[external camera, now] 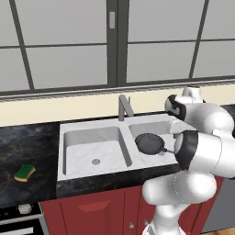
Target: Pick the pan and sponge and place them into the sink. Then turn on the water.
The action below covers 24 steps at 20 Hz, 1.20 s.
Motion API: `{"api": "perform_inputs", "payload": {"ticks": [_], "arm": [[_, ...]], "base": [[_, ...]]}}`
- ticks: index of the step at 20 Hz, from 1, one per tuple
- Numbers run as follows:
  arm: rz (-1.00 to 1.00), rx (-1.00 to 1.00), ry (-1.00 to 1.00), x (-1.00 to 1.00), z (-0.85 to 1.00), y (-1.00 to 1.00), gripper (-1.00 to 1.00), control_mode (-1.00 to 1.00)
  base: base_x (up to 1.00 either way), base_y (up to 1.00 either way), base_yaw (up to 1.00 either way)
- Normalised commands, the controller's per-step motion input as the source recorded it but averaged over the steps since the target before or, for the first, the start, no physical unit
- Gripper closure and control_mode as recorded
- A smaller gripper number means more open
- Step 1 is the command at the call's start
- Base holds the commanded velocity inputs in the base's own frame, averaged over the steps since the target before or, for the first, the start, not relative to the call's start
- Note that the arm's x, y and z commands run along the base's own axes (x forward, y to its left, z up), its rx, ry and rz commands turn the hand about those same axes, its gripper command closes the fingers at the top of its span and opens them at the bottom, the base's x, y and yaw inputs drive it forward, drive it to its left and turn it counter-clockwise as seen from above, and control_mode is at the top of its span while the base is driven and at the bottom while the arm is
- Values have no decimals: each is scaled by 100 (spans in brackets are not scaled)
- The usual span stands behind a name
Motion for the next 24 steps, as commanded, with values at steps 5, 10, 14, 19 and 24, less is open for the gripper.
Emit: {"api": "perform_inputs", "payload": {"ticks": [5,10,14,19,24], "arm": [[-7,0,-7,-24,47,13,-100,-100],[-7,0,-6,-26,45,12,-100,-100],[-6,2,0,-31,31,12,-100,-100],[-7,4,0,-37,30,22,-100,-100],[-5,3,0,-29,29,36,-100,-100]], "base": [[0,0,0],[0,0,0],[0,0,0],[0,0,0],[0,0,0]]}}
